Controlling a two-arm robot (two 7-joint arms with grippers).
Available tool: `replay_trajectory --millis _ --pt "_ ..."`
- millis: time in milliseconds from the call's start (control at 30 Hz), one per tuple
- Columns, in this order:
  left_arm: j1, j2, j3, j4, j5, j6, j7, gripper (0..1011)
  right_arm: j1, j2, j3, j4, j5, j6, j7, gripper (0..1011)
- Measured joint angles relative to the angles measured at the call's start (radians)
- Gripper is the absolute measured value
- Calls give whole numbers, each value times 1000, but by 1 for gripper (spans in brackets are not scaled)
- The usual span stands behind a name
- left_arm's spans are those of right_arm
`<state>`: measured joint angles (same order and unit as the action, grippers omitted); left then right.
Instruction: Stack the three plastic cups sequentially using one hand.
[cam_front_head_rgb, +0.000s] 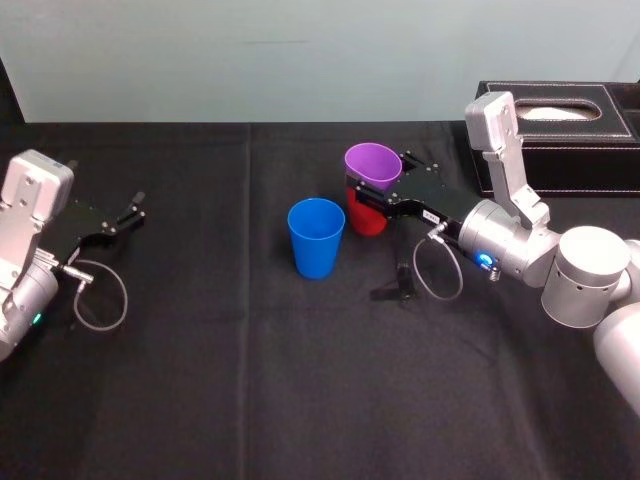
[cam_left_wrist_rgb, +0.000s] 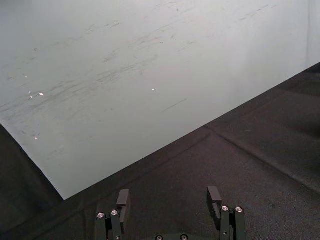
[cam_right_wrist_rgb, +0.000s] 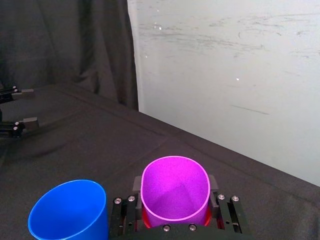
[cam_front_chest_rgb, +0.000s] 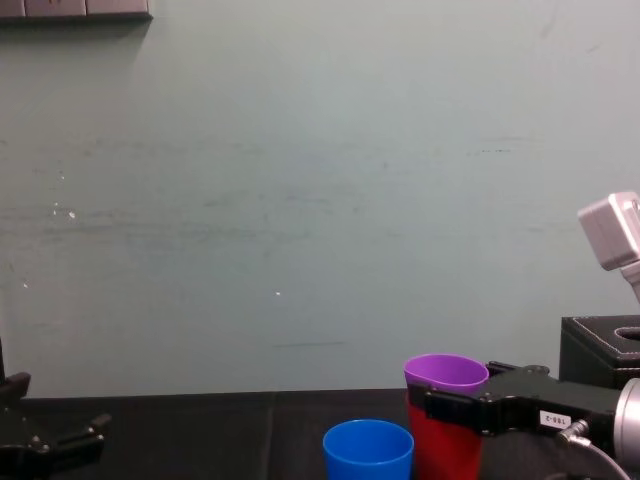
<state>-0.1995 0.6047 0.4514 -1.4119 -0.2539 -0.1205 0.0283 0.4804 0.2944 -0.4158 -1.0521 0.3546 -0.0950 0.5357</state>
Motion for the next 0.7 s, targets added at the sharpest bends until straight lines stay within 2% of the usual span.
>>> replay_trajectory --millis 200,400,433,567,700 --pt "0 0 0 0 0 0 0 1005 0 0 0 0 1 0 0 729" --pt "0 0 0 0 0 0 0 1005 0 1 0 0 1 1 0 854" --pt "0 0 0 0 0 0 0 1005 0 1 0 0 1 1 0 905" --pt "0 0 0 0 0 0 0 1005 0 1 0 0 1 2 0 1000" --pt "0 0 0 0 0 0 0 1005 0 1 0 -1 1 2 1 1003"
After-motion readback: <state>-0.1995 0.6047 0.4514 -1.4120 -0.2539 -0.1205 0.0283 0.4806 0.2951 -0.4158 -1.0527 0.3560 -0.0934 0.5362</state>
